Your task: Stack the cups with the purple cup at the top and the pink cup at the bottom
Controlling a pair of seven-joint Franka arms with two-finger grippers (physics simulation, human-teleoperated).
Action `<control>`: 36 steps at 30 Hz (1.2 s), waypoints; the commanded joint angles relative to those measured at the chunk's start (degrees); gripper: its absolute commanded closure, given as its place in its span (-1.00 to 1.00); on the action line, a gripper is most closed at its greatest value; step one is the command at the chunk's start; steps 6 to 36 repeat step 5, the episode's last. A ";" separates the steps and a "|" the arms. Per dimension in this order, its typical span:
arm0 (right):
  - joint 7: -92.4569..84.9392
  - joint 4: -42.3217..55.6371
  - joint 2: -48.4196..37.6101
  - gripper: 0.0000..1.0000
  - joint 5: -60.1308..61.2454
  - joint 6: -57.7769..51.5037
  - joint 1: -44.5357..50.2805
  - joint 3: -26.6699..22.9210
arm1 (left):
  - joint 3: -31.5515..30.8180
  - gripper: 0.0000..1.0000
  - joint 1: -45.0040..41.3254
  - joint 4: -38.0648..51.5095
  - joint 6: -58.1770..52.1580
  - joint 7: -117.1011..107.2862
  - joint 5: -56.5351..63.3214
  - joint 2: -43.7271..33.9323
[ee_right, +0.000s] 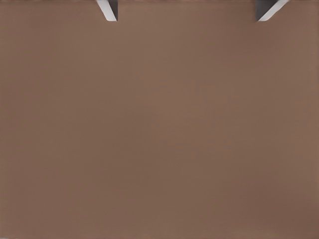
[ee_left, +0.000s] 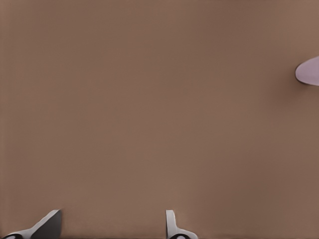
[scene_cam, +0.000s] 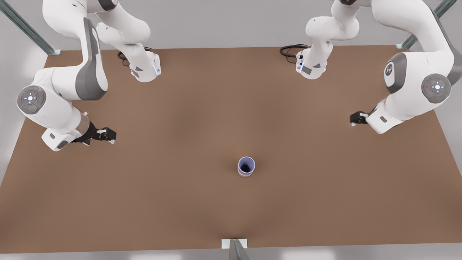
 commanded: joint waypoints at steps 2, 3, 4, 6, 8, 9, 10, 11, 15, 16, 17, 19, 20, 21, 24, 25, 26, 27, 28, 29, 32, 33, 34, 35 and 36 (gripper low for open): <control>1.27 -0.09 -0.18 -1.00 0.00 -0.54 -0.12 0.00 | -0.01 -1.00 -0.35 0.00 -0.10 0.00 2.26 0.17; 1.26 -0.09 -0.18 -1.00 0.00 -0.54 -0.03 0.00 | -0.01 -1.00 -0.35 0.00 -0.10 0.00 2.26 0.17; 1.26 -0.09 -0.18 -1.00 0.00 -0.45 -0.12 0.00 | 0.08 -1.00 -0.27 0.00 -0.27 0.00 2.26 0.17; 1.26 -0.09 -0.18 -1.00 0.00 -0.45 -0.12 0.00 | 0.08 -1.00 -0.27 0.00 -0.36 0.00 2.26 0.17; 1.26 -0.09 -0.18 -1.00 0.00 -0.45 -0.12 0.00 | 0.08 -1.00 -0.27 0.00 -0.36 0.00 2.26 0.17; 1.26 -0.09 -0.18 -1.00 0.00 -0.45 -0.12 0.00 | 0.08 -1.00 -0.27 0.00 -0.36 0.00 2.26 0.17; 1.26 -0.09 -0.18 -1.00 0.00 -0.45 -0.12 0.00 | 0.08 -1.00 -0.27 0.00 -0.36 0.00 2.26 0.17; 1.26 -0.09 -0.18 -1.00 0.00 -0.45 -0.12 0.00 | 0.08 -1.00 -0.27 0.00 -0.36 0.00 2.26 0.17; 1.26 -0.09 -0.18 -1.00 0.00 -0.45 -0.12 0.00 | 0.08 -1.00 -0.27 0.00 -0.36 0.00 2.26 0.17; 1.26 -0.09 -0.18 -1.00 0.00 -0.45 -0.12 0.00 | 0.08 -1.00 -0.27 0.00 -0.36 0.00 2.26 0.17; 1.26 -0.09 -0.18 -1.00 0.00 -0.45 -0.12 0.00 | 0.08 -1.00 -0.27 0.00 -0.36 0.00 2.26 0.17; 1.26 -0.09 -0.18 -1.00 0.00 -0.45 -0.12 0.00 | 0.08 -1.00 -0.27 0.00 -0.36 0.00 2.26 0.17; 1.26 -0.09 -0.18 -1.00 0.00 -0.45 -0.12 0.00 | 0.08 -1.00 -0.27 0.00 -0.36 0.00 2.26 0.17; 1.26 -0.09 -0.18 -1.00 0.00 -0.45 -0.12 0.00 | 0.08 -1.00 -0.27 0.00 -0.36 0.00 2.26 0.17; 1.26 -0.09 -0.18 -1.00 0.00 -0.45 -0.12 0.00 | 0.08 -1.00 -0.27 0.00 -0.36 0.00 2.26 0.17; 1.26 -0.09 -0.18 -1.00 0.00 -0.45 -0.12 0.00 | 0.08 -1.00 -0.27 0.00 -0.36 0.00 2.26 0.17; 1.26 -0.09 -0.18 -1.00 0.00 -0.45 -0.12 0.00 | 0.08 -1.00 -0.27 0.00 -0.36 0.00 2.26 0.17; 1.26 -0.09 -0.18 -1.00 0.00 -0.45 -0.12 0.00 | 0.08 -1.00 -0.27 0.00 -0.36 0.00 2.26 0.17; 1.26 -0.09 -0.18 -1.00 0.00 -0.45 -0.12 0.00 | 0.08 -1.00 -0.27 0.00 -0.36 0.00 2.26 0.17; 1.26 -0.09 -0.18 -1.00 0.00 -0.45 -0.12 0.00 | 0.08 -1.00 -0.27 0.00 -0.36 0.00 2.26 0.17; 1.26 -0.09 -0.18 -1.00 0.00 -0.45 -0.12 0.00 | 0.08 -1.00 -0.27 0.00 -0.36 0.00 2.26 0.17; 1.26 -0.09 -0.18 -1.00 0.00 -0.45 -0.12 0.00 | 0.08 -1.00 -0.27 0.00 -0.36 0.00 2.26 0.17; 1.26 -0.09 -0.18 -1.00 0.00 -0.45 -0.12 0.00 | 0.08 -1.00 -0.27 0.00 -0.36 0.00 2.26 0.17; 1.26 -0.09 -0.18 -1.00 0.00 -0.45 -0.12 0.00 | 0.08 -1.00 -0.27 0.00 -0.36 0.00 2.26 0.17; 1.26 -0.09 -0.18 -1.00 0.00 -0.45 -0.12 0.00 | 0.08 -1.00 -0.27 0.00 -0.36 0.00 2.26 0.17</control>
